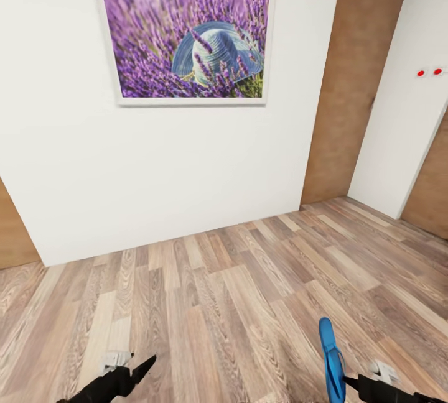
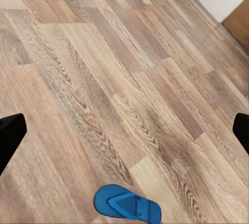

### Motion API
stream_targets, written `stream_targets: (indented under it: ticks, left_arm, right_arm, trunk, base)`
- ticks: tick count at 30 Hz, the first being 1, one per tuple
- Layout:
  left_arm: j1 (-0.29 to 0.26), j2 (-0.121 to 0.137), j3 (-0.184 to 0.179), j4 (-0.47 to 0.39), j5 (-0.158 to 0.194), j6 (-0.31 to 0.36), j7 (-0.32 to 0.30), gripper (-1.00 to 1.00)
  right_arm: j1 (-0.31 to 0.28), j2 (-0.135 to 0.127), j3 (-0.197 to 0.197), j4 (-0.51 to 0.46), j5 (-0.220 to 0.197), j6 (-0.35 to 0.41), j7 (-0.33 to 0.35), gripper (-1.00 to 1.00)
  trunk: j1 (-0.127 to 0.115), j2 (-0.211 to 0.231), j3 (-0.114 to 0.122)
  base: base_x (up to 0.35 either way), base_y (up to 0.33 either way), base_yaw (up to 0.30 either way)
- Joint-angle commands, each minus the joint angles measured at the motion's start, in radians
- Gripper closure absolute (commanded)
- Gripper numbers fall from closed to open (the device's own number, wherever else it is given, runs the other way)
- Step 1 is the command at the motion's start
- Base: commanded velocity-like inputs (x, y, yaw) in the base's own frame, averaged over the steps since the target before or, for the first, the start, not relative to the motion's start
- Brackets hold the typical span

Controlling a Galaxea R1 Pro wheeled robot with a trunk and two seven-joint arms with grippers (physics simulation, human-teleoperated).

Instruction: In the bedroom, move the book from the bed onto either nightstand, and place the two sandals side by side next to the bed.

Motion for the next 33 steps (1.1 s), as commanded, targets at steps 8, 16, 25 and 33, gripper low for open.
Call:
stream_targets:
  ticks: [8, 16, 25, 33]
  left_arm:
    - [0.0, -0.039, 0.072, 0.013, 0.007, 0.007, -0.01, -1.0]
    - [0.0, -0.044, 0.075, 0.015, 0.007, 0.007, -0.009, -1.0]
    - [0.0, -0.043, 0.075, 0.015, 0.007, 0.007, -0.01, -1.0]
    - [0.0, -0.052, 0.079, 0.013, 0.008, 0.01, -0.014, -1.0]
  right_arm:
    - [-0.001, 0.003, 0.003, 0.0, -0.011, 0.009, 0.001, 1.0]
    - [-0.001, 0.005, 0.003, 0.0, -0.011, 0.008, -0.001, 1.0]
    - [-0.001, 0.007, 0.003, 0.0, -0.011, 0.007, -0.002, 1.0]
    - [-0.001, 0.007, 0.003, 0.0, -0.011, 0.007, -0.002, 1.0]
  trunk:
    - [0.0, 0.0, -0.004]
    - [0.0, 0.0, -0.005]
    - [0.0, 0.0, -0.005]
    - [0.0, 0.0, -0.005]
  base:
    - [0.0, 0.0, -0.249]
    - [0.0, 0.0, -0.278]
    - [0.0, 0.0, -0.281]
    - [0.0, 0.0, -0.281]
